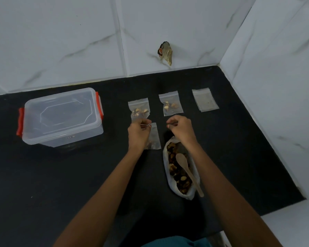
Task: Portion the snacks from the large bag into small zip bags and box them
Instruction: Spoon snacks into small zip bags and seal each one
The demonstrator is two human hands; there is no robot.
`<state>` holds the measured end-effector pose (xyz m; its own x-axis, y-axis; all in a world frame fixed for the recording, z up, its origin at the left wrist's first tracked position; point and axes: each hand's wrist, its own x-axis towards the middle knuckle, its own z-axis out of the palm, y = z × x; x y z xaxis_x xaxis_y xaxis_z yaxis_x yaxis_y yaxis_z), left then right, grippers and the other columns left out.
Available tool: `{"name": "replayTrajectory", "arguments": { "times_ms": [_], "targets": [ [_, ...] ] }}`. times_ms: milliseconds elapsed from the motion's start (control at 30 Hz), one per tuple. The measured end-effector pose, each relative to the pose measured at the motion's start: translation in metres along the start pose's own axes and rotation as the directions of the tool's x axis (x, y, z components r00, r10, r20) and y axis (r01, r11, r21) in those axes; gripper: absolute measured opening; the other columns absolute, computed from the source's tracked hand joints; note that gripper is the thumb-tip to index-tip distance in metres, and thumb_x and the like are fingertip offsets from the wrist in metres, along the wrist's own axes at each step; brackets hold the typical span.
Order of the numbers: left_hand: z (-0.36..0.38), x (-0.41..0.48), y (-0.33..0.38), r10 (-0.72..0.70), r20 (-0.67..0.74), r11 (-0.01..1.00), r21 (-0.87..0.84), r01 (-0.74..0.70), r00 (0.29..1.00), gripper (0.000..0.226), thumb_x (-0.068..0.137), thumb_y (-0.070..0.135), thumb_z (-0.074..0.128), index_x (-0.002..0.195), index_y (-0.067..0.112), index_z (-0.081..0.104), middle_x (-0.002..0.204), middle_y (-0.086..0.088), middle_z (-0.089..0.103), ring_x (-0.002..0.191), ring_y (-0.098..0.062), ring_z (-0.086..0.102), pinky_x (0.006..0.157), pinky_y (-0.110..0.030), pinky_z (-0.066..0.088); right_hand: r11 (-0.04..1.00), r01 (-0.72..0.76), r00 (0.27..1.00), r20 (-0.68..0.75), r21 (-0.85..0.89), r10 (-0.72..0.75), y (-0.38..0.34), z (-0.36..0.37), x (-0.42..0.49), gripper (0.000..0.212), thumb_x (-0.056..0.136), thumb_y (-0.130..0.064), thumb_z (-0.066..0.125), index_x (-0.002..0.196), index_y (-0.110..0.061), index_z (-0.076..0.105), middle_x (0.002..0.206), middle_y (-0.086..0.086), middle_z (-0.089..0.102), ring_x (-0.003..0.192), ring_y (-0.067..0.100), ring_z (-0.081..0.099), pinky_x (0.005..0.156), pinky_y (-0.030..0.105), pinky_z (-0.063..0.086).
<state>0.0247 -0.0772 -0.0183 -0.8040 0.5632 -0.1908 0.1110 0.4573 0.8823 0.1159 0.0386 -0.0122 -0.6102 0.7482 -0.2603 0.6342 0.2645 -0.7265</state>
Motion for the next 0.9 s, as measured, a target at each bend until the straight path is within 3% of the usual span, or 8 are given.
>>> {"name": "replayTrajectory", "arguments": {
  "times_ms": [200,300,533,667,800,900],
  "targets": [
    [0.054,0.019,0.04,0.116,0.076,0.993,0.025,-0.118,0.99,0.016,0.087,0.001,0.056,0.102,0.003,0.063,0.101,-0.006,0.064,0.094,-0.012,0.058,0.08,-0.014,0.041,0.996,-0.046,0.99,-0.127,0.07,0.054,0.023,-0.036,0.018,0.015,0.085,-0.003,0.06,0.098,-0.006,0.066,0.1,0.008,0.067,0.094,0.013,0.06,0.081,0.019,0.043],
    [0.087,0.033,0.056,0.095,0.112,0.995,0.027,-0.098,0.989,0.017,0.087,0.002,0.057,0.103,0.003,0.064,0.104,-0.008,0.065,0.099,-0.015,0.06,0.083,-0.017,0.042,0.989,-0.084,0.975,-0.194,0.125,0.107,0.038,-0.057,0.033,0.016,0.085,-0.003,0.06,0.1,-0.006,0.065,0.102,0.008,0.066,0.091,0.008,0.056,0.08,0.017,0.041],
    [0.153,0.07,0.08,0.02,0.182,0.999,0.029,-0.026,0.983,0.019,0.087,0.0,0.056,0.105,-0.002,0.061,0.105,-0.019,0.065,0.097,-0.028,0.063,0.089,-0.035,0.05,0.973,-0.143,0.886,-0.415,0.179,0.206,0.074,-0.099,0.084,0.02,0.084,-0.006,0.062,0.104,-0.007,0.063,0.109,0.01,0.062,0.1,0.018,0.058,0.083,0.022,0.043],
    [0.179,0.087,0.085,-0.046,0.155,0.998,0.044,0.04,0.987,0.025,0.085,0.011,0.064,0.107,0.0,0.057,0.107,-0.017,0.064,0.1,-0.025,0.061,0.081,-0.024,0.046,0.976,-0.17,0.882,-0.42,0.136,0.212,0.089,-0.105,0.104,0.022,0.082,-0.01,0.065,0.104,-0.01,0.06,0.108,0.009,0.058,0.093,0.016,0.056,0.077,0.024,0.043],
    [0.192,0.099,0.085,-0.105,0.117,0.99,0.104,0.093,0.988,0.035,0.081,0.019,0.069,0.109,0.003,0.054,0.112,-0.015,0.063,0.103,-0.028,0.061,0.087,-0.037,0.05,0.972,-0.204,0.895,-0.38,0.119,0.235,0.098,-0.102,0.113,0.025,0.081,-0.008,0.065,0.105,-0.012,0.058,0.108,0.008,0.059,0.091,0.013,0.055,0.077,0.025,0.045],
    [0.196,0.106,0.084,-0.135,0.098,0.981,0.152,0.119,0.986,0.031,0.083,0.014,0.067,0.11,0.005,0.055,0.115,-0.014,0.061,0.106,-0.027,0.06,0.089,-0.038,0.05,0.968,-0.205,0.891,-0.383,0.143,0.245,0.099,-0.102,0.116,0.026,0.081,-0.005,0.065,0.105,-0.01,0.058,0.107,0.008,0.06,0.088,0.01,0.053,0.075,0.022,0.044]
  ]
}}
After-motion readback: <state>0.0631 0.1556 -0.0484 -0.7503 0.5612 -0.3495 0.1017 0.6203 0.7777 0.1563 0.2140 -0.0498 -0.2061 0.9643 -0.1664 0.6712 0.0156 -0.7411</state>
